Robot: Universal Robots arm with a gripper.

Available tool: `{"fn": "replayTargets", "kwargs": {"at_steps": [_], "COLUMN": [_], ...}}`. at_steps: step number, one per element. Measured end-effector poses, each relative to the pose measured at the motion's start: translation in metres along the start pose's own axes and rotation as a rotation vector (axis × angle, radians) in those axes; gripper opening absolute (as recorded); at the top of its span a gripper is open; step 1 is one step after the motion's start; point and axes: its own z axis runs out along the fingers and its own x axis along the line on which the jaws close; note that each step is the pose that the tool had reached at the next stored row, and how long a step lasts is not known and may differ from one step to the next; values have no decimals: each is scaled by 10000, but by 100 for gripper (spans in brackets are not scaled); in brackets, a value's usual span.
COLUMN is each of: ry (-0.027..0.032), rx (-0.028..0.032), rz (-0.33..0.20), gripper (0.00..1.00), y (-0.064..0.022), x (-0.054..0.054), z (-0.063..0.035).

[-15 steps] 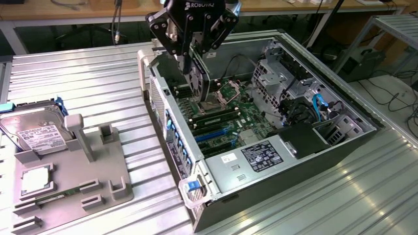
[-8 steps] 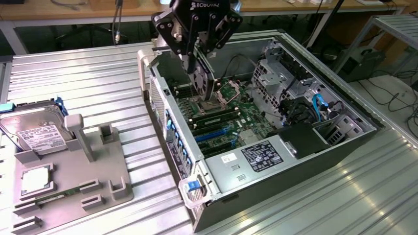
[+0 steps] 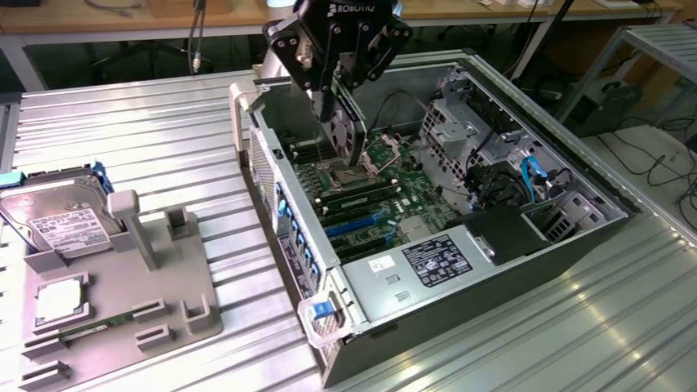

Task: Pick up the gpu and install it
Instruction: 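Pick up the gpu and move the gpu toward the slot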

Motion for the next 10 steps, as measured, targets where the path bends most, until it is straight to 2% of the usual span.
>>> {"fn": "replayTargets", "kwargs": {"at_steps": [10], "ry": [0], "rx": [8], "rz": [0], "gripper": [27], "y": [0], "x": [-104], "z": [6]}}
